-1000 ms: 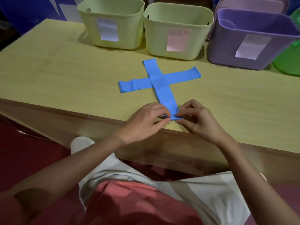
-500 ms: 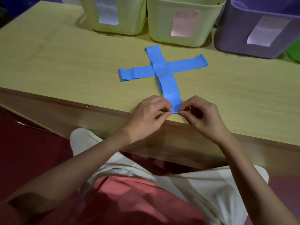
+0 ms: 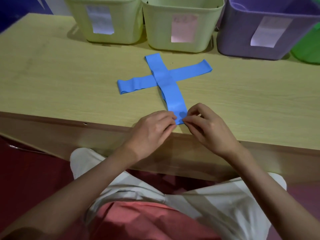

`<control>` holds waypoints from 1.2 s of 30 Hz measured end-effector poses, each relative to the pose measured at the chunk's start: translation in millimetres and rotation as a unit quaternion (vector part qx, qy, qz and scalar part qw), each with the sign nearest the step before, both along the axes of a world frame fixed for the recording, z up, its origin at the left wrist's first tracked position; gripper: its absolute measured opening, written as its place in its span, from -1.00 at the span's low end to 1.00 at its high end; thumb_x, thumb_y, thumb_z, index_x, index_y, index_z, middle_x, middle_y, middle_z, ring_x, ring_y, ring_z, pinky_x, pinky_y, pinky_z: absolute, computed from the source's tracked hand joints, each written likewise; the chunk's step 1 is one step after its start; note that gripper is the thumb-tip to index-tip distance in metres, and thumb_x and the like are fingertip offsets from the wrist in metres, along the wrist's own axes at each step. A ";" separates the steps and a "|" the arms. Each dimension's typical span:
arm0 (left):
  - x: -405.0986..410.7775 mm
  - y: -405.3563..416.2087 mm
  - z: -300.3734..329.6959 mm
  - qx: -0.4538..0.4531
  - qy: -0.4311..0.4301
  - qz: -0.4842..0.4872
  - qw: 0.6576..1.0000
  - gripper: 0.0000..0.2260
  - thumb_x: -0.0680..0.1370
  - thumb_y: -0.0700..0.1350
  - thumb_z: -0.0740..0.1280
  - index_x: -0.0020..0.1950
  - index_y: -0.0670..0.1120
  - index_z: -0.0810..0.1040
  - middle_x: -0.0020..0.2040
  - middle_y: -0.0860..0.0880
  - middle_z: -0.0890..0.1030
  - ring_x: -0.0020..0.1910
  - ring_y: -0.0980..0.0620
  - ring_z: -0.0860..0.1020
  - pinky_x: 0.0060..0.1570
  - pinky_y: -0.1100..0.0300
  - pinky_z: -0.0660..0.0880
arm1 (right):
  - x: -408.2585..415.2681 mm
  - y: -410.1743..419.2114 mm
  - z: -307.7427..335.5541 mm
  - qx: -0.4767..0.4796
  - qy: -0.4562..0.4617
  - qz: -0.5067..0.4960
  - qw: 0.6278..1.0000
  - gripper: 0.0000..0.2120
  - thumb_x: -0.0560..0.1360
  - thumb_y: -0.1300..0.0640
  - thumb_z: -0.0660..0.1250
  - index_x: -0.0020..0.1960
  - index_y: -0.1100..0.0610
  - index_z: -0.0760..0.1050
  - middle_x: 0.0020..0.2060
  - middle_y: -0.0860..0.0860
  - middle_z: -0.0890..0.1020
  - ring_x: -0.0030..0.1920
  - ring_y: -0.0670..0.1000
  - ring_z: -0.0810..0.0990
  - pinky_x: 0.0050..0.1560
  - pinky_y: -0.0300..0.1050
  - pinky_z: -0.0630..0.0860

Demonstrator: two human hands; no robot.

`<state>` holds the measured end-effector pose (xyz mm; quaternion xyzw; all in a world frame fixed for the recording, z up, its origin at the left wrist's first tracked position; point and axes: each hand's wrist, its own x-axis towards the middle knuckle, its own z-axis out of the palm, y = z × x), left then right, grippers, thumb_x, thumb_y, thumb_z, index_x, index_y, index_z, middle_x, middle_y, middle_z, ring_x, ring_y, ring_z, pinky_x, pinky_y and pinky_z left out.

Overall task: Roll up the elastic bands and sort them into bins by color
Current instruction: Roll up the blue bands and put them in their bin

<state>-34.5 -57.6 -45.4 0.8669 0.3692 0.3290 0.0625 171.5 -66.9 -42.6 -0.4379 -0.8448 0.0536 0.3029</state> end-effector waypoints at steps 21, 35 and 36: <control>-10.5 -8.0 5.3 0.072 0.164 0.012 0.984 -0.67 0.64 -0.04 0.17 0.17 -0.23 0.60 0.19 -0.18 0.58 0.30 -0.08 0.45 0.32 0.09 0.37 | -0.9 7.4 3.8 -0.049 0.034 -0.011 0.998 -0.95 0.53 0.26 0.34 -0.06 0.25 0.55 -0.18 0.06 0.53 -0.14 0.06 0.47 -0.10 -0.10 0.41; -2.4 -17.4 5.4 0.029 0.213 0.075 0.974 -0.58 0.65 0.03 0.09 0.27 -0.22 0.53 0.34 -0.18 0.48 0.41 -0.13 0.35 0.30 -0.03 0.40 | 0.3 1.8 3.2 0.021 0.014 -0.006 1.000 -0.91 0.52 0.23 0.37 -0.07 0.26 0.61 -0.15 0.10 0.59 -0.16 0.11 0.54 -0.17 0.00 0.50; -2.3 -17.7 5.4 0.030 0.217 0.076 0.973 -0.58 0.65 0.03 0.08 0.28 -0.22 0.53 0.35 -0.17 0.48 0.42 -0.13 0.34 0.31 -0.03 0.39 | 1.1 1.8 2.6 0.025 0.013 -0.005 1.000 -0.90 0.52 0.23 0.38 -0.06 0.26 0.62 -0.14 0.10 0.59 -0.15 0.10 0.54 -0.17 0.00 0.51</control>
